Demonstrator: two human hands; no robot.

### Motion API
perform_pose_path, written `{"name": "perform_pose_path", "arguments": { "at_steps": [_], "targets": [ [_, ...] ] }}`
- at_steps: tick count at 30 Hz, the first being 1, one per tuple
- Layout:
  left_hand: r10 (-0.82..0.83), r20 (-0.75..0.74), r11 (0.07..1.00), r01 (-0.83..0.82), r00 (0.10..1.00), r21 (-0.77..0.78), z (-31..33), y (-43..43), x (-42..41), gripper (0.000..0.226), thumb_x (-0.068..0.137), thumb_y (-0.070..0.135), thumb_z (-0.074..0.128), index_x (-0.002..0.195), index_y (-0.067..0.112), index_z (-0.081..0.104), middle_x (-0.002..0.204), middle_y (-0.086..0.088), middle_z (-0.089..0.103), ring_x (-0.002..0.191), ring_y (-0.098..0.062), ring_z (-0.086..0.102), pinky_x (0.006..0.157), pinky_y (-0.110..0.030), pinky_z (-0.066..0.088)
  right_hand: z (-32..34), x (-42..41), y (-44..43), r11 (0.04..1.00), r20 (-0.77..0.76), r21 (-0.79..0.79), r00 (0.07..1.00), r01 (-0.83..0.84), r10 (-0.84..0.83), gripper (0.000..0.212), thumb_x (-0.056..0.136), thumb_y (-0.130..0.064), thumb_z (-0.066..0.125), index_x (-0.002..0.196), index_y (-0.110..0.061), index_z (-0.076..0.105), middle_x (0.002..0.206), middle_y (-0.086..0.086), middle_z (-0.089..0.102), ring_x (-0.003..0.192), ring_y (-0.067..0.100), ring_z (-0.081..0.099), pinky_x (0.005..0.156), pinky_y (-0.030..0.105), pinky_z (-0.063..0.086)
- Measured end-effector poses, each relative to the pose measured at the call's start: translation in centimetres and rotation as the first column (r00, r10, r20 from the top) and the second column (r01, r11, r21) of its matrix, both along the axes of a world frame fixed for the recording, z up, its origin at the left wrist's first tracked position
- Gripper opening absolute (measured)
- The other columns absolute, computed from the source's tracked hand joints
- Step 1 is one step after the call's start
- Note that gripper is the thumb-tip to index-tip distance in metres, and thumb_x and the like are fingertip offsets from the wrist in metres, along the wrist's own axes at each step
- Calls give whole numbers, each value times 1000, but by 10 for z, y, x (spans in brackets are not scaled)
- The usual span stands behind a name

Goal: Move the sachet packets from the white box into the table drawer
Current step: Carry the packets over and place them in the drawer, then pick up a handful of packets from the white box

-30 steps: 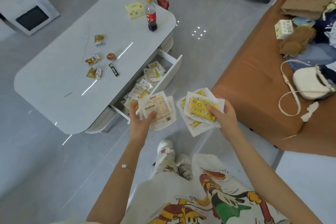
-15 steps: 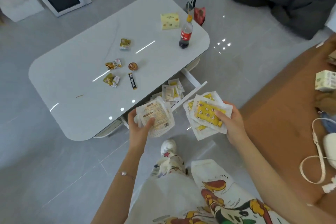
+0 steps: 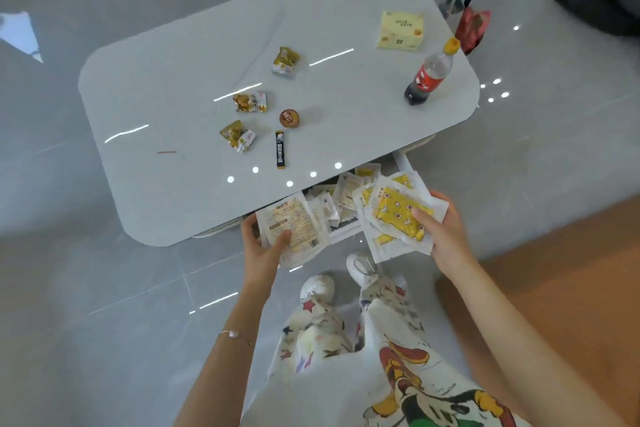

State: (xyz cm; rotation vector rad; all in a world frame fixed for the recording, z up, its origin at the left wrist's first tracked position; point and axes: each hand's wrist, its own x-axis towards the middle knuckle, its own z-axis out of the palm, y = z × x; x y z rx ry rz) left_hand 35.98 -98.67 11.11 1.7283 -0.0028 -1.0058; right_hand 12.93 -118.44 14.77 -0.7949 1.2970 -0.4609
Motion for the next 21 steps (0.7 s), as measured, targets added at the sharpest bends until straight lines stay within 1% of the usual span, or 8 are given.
{"name": "perform_pose_path", "arguments": {
  "at_steps": [2,4,8,10,12,15,18,21],
  "targets": [
    [31,-22,999,-30,999,36,-34,-8,-1,49,86,11,70,122,29,41,120,-10,62,104,-26,66,74,-34,59,-36,7,-21,998,-13,50,999,-41,42,41,83,-6,68,115,-29,55,101,-4,72,94,17,70,72,35,61],
    [62,-45,994,-58,997,89,-76,-15,-4,51,88,10,67,127,23,38,121,-13,61,105,-28,66,78,-40,59,-80,16,-39,991,-34,99,995,-90,94,42,85,-5,67,118,-29,54,102,-4,72,92,15,71,68,34,61],
    [107,-75,980,-92,991,177,-176,-30,-10,54,89,7,65,132,20,34,112,-5,64,91,-13,70,71,-28,59,-190,34,-65,976,-105,152,979,-155,172,38,86,-4,67,115,-26,55,98,-2,71,86,14,71,57,24,56],
    [135,-96,973,-114,986,203,-226,-34,-11,53,90,7,64,132,22,34,111,-4,64,90,-12,70,67,-24,58,-247,42,-72,964,-131,178,966,-196,221,40,86,-5,68,119,-22,54,101,0,70,86,15,71,56,24,56],
    [162,-107,963,-134,981,232,-267,-37,-10,53,90,9,64,130,27,34,111,-2,64,95,-15,68,66,-21,56,-297,51,-77,951,-147,201,953,-234,266,42,86,-7,69,122,-23,54,105,1,69,86,13,71,57,25,56],
    [183,-100,950,-150,978,273,-314,-43,-4,60,91,11,63,137,27,29,119,-4,60,101,-17,65,68,-20,57,-355,63,-82,948,-160,212,948,-239,274,40,85,-10,71,118,-27,55,110,3,68,96,18,68,66,29,56],
    [212,-76,936,-180,974,301,-345,-48,0,65,90,13,65,142,24,27,123,-3,57,105,-17,64,75,-22,58,-393,72,-83,958,-193,175,946,-228,260,32,83,-15,74,104,-33,59,110,2,68,97,18,68,76,35,57],
    [249,-50,923,-221,967,316,-361,-53,-3,61,90,14,66,139,24,31,115,4,59,97,-11,65,71,-20,57,-419,78,-80,971,-179,156,962,-179,206,42,80,-13,75,118,-20,58,116,7,67,105,24,66,91,45,54]
  ]
}}
